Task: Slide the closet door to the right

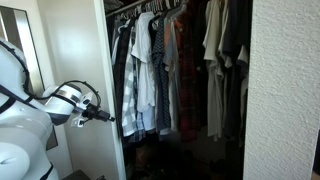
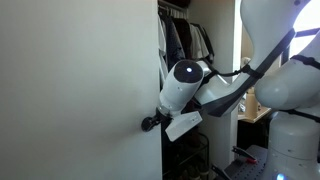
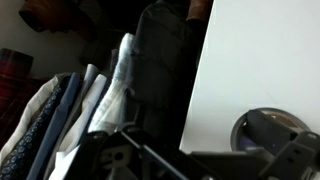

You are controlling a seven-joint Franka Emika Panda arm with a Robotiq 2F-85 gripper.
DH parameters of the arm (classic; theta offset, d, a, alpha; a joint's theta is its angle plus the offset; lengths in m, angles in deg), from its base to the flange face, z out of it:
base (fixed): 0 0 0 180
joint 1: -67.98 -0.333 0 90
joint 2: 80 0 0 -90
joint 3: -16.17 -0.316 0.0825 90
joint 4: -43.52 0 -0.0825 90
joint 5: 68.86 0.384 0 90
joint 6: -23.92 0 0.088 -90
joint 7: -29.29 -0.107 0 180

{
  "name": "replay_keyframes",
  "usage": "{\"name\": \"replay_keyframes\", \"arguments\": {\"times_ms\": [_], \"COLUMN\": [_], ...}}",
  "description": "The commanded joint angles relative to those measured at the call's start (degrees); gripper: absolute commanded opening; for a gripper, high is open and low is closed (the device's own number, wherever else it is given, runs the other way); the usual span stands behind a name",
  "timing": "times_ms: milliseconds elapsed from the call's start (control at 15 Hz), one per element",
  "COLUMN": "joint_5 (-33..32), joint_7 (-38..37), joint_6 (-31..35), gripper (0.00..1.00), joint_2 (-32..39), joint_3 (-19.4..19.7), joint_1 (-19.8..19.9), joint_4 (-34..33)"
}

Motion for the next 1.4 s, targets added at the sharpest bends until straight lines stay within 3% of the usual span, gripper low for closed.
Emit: {"name": "replay_keyframes", "arguments": {"times_ms": [0, 267, 533, 1333], "joint_5": [-6.6, -11.4, -11.6, -11.5], "joint_7": [-6.4, -10.7, -10.6, -8.9], "joint_6": [-7.8, -15.2, -21.9, -35.8], "gripper": [1.0, 1.0, 1.0, 1.0], "joint_2": [1.3, 4.7, 7.9, 13.9], "joint_3": [3.7, 7.4, 11.4, 33.2], "joint_1": [-2.3, -6.7, -11.3, -28.8], "joint_4": [-0.1, -0.2, -0.2, 0.5]}}
